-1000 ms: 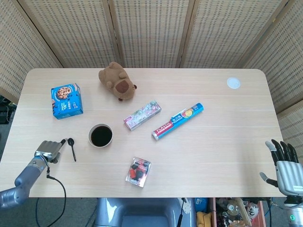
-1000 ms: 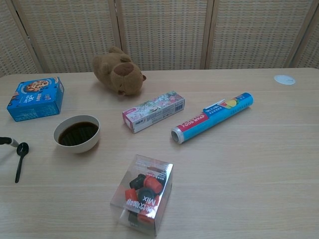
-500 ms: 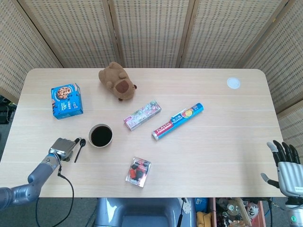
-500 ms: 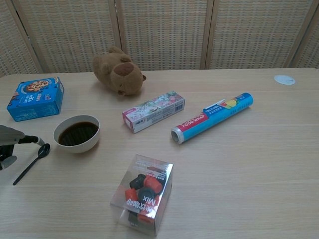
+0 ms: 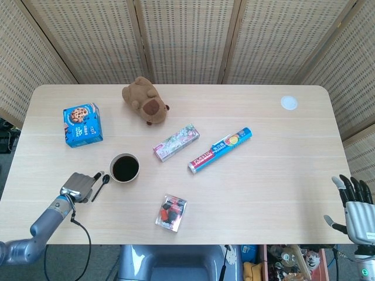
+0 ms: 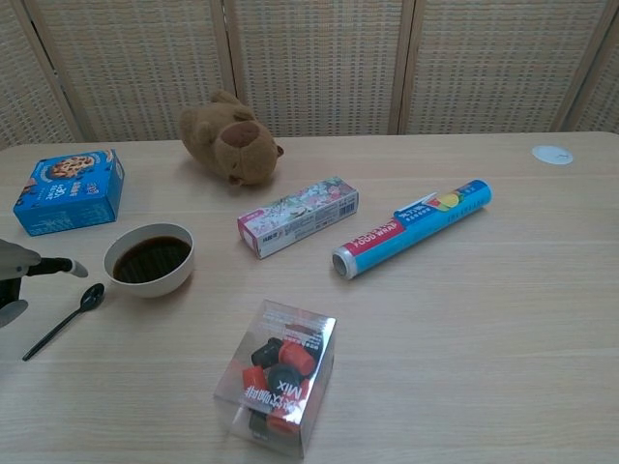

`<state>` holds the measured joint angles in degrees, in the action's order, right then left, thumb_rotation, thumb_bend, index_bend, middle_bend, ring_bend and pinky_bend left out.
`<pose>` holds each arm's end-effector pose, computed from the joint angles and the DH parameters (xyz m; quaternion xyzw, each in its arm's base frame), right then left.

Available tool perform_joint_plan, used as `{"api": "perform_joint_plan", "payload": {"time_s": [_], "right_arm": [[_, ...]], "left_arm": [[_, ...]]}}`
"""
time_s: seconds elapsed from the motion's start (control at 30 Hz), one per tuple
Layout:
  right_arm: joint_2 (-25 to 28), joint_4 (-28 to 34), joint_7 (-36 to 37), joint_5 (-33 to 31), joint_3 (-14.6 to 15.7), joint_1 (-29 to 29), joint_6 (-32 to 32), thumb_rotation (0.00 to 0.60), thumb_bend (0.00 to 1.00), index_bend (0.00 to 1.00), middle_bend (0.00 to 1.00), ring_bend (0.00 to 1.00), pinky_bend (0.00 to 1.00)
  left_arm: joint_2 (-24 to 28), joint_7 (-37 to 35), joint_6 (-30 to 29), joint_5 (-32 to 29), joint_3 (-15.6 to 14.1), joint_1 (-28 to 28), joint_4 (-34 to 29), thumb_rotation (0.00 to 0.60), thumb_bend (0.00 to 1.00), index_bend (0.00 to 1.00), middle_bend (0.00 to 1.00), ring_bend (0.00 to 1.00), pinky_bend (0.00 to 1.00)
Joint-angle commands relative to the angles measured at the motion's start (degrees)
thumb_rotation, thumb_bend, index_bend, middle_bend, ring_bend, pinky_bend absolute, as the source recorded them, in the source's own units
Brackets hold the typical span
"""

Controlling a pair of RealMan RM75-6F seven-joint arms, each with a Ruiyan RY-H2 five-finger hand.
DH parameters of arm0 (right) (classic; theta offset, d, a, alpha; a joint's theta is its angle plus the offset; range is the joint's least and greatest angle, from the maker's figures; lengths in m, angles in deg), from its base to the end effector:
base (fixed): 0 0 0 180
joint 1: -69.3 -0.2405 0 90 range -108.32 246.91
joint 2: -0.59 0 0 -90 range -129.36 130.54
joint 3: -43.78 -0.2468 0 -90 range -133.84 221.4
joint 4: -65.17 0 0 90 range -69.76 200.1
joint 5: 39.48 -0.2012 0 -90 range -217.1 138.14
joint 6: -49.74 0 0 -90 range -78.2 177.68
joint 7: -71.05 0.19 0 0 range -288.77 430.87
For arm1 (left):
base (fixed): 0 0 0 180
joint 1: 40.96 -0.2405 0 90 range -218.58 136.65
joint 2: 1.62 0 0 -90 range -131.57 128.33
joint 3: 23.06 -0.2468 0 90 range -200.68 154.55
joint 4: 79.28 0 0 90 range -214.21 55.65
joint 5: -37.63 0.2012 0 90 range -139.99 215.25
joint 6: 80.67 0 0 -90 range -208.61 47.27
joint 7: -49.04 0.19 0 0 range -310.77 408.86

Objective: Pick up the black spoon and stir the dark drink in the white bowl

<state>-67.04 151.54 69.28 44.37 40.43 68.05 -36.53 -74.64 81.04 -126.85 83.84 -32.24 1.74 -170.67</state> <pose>-0.3313 -0.2078 0.1619 0.5758 -0.3839 0.3505 0.6310 -0.2788 0.3175 0.0066 -0.8015 -0.3992 -0.0730 0.4392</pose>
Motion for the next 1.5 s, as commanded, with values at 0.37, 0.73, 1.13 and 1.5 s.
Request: {"api": "perform_joint_plan", "payload": {"time_s": [0.37,0.73,1.13,1.5], "right_arm": [[-0.15,-0.59,0.63,0.00,0.01,-0.03,0.39,0.600,0.21,0.14,0.17,0.02,0.09],[-0.25,-1.24,1.45,0.06,0.04,0.25,0.24,0.600,0.21,0.14,0.17,0.02,0.09],[-0.51,-2.01,2.22,0.04,0.09,0.39,0.40,0.600,0.21,0.14,0.17,0.02,0.09],[-0.73,-2.31,2.39,0.06,0.06,0.37,0.58,0.600,0.21,0.14,0.17,0.02,0.10]], "left_arm": [[0.76,0.58,-0.53,1.79,-2.80,-2.05,-3.50,0.600,0.68,0.06,0.90,0.77,0.75],[-0.51,1.43,-0.08,0.70,-3.24,-2.07,-3.45,0.600,0.68,0.06,0.90,0.77,0.75],[-0.86,2.16,0.07,-0.73,-4.04,-2.05,-3.39,0.600,0.68,0.06,0.90,0.77,0.75],[0.28,1.70,1.37,-3.57,-4.66,-1.66,-2.33,0.600,0.68,0.07,0.90,0.77,0.75]]}}
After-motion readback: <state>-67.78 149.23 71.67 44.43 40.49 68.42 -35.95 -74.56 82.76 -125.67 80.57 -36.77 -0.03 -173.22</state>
